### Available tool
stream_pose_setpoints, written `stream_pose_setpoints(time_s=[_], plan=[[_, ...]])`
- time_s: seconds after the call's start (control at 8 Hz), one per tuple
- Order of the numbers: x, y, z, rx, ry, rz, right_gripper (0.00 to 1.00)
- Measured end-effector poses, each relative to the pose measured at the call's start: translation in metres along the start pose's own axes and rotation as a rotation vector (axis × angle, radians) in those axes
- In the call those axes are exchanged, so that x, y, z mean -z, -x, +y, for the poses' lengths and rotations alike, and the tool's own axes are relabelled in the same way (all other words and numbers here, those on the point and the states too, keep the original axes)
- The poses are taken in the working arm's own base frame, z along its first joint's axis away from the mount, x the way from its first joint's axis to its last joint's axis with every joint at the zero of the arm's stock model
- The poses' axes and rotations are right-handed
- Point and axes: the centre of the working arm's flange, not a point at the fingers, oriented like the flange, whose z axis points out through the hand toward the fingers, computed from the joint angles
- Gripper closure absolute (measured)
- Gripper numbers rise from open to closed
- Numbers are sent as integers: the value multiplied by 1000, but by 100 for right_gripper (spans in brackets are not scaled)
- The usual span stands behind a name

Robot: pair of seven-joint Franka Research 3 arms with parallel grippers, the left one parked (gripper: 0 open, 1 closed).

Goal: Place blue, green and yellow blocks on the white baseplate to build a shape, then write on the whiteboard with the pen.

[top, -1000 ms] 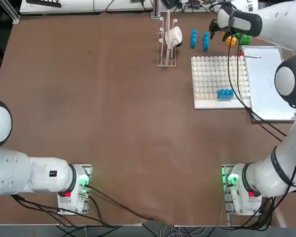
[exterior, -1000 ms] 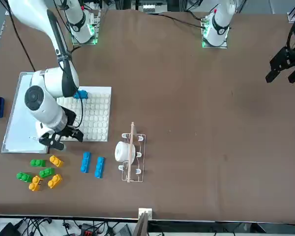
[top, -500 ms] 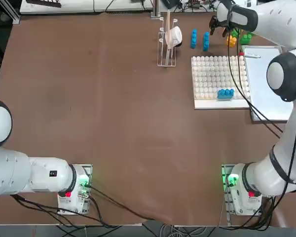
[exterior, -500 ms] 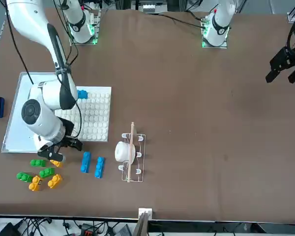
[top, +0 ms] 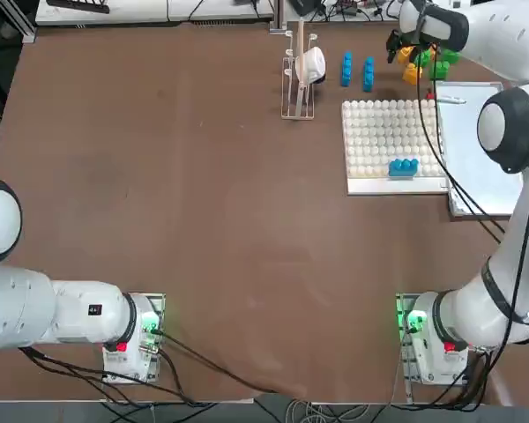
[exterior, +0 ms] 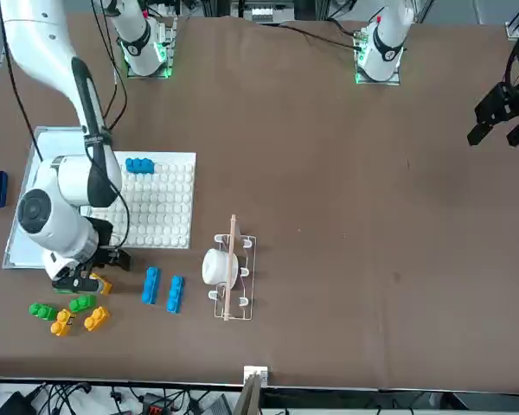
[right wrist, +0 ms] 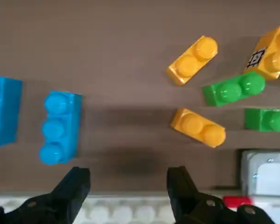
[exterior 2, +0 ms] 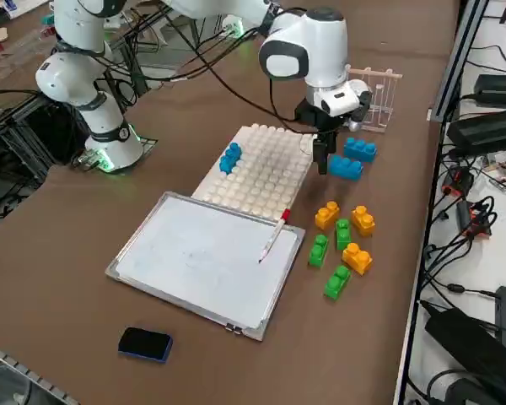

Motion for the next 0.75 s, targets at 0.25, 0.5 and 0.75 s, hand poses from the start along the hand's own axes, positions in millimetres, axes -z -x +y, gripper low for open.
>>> stream_pose_setpoints(time_s=[0.25, 0.5, 0.75], plan=[[-11, -12, 9, 121, 4, 5, 0], [-18, -23, 19, 318, 10, 6, 0], [-38, -26, 45, 485, 14, -7, 0]])
